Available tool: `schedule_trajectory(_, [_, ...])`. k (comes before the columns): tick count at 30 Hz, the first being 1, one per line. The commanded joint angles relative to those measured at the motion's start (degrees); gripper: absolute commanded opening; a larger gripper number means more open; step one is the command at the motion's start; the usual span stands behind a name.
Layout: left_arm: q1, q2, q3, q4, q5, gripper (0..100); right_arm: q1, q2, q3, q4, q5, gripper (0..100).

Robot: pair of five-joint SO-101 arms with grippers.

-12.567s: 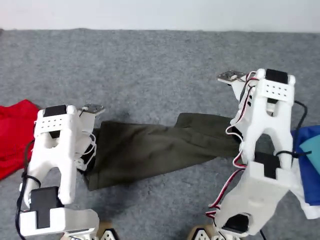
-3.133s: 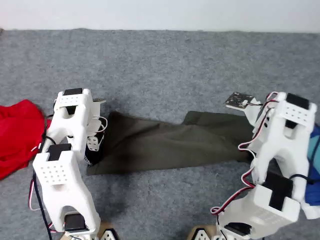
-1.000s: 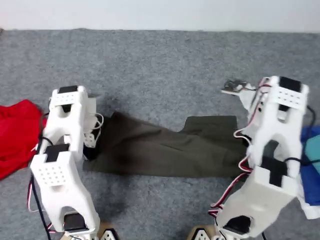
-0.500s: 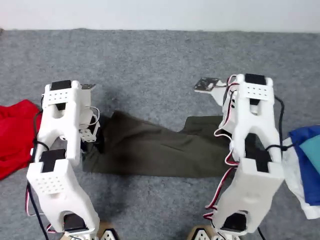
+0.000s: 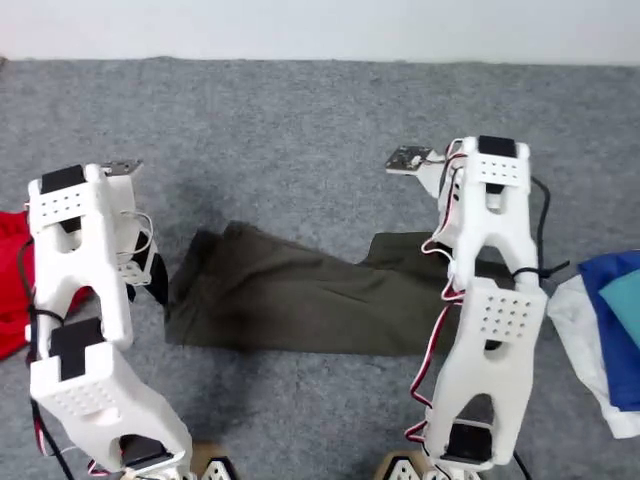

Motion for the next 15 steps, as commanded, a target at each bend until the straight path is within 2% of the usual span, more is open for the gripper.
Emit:
schedule_trajectory(1, [0.09, -3.16, 0.13, 1.67, -0.79, 16, -1.27, 1.98, -6.68, 1.63, -0.53, 28.5])
schedule_trajectory(6, [-0.26, -3.16, 0.13, 1.67, -0.7, 16, -1.71, 5.05, -10.2, 1.63, -0.44, 27.3])
schedule_trajectory(8, [-0.26, -3.25, 0.13, 1.67, -0.7, 16, -1.63, 5.32, -11.08, 1.71, -0.44, 20.6])
schedule_trajectory(12, [-0.26, -3.16, 0.22, 1.67, -0.7, 16, -1.45, 5.23, -11.16, 1.71, -0.44, 0.0])
schedule_trajectory(15, [-0.26, -3.16, 0.22, 1.67, -0.7, 16, -1.19, 5.23, -11.25, 3.12, -0.44, 3.2])
